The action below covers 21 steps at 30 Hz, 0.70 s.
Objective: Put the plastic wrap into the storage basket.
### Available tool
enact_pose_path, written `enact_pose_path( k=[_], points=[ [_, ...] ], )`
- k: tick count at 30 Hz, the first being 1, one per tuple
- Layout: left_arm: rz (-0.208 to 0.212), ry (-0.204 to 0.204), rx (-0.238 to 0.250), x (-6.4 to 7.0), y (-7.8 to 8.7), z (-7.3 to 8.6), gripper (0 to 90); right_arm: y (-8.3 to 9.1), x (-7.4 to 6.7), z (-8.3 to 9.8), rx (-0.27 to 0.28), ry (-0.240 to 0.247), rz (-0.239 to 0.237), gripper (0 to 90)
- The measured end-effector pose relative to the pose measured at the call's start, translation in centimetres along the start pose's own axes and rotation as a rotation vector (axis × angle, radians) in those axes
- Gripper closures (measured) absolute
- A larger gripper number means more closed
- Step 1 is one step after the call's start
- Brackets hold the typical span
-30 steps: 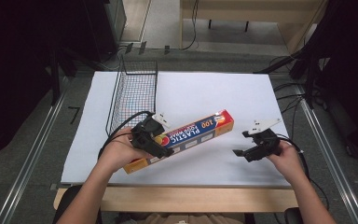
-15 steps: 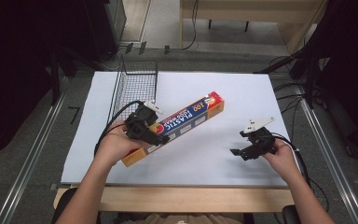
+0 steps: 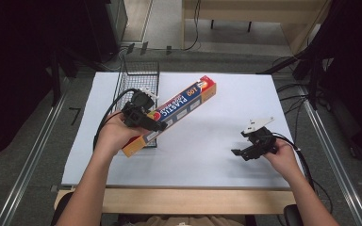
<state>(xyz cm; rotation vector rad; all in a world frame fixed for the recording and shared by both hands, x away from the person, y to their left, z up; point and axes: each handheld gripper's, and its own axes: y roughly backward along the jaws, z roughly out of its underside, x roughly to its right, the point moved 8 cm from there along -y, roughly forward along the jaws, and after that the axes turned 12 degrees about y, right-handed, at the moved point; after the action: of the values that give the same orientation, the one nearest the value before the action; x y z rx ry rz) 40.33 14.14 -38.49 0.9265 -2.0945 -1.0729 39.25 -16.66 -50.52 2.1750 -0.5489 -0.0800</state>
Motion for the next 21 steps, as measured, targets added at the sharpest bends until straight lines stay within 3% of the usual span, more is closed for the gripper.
enact_pose_path(
  k=[6, 13, 17, 21],
  points=[
    [-0.039, 0.054, 0.039, -1.5, 0.2, -1.3, 39.6, -0.2, -0.1, 0.1, -0.014, 0.006, -0.002, 18.1],
    [-0.071, 0.115, 0.044, -3.3, 0.0, -2.4, 39.6, -0.3, -0.2, 0.1, -0.019, 0.013, -0.011, 19.1],
    [-0.125, 0.169, 0.055, -4.8, 0.0, -3.0, 39.6, -0.4, -0.3, 0.1, -0.027, 0.013, -0.012, 19.1],
    [-0.144, 0.240, 0.075, -6.2, -0.2, -3.6, 39.6, -0.5, -0.3, 0.1, -0.031, 0.019, -0.011, 19.1]
  ],
)
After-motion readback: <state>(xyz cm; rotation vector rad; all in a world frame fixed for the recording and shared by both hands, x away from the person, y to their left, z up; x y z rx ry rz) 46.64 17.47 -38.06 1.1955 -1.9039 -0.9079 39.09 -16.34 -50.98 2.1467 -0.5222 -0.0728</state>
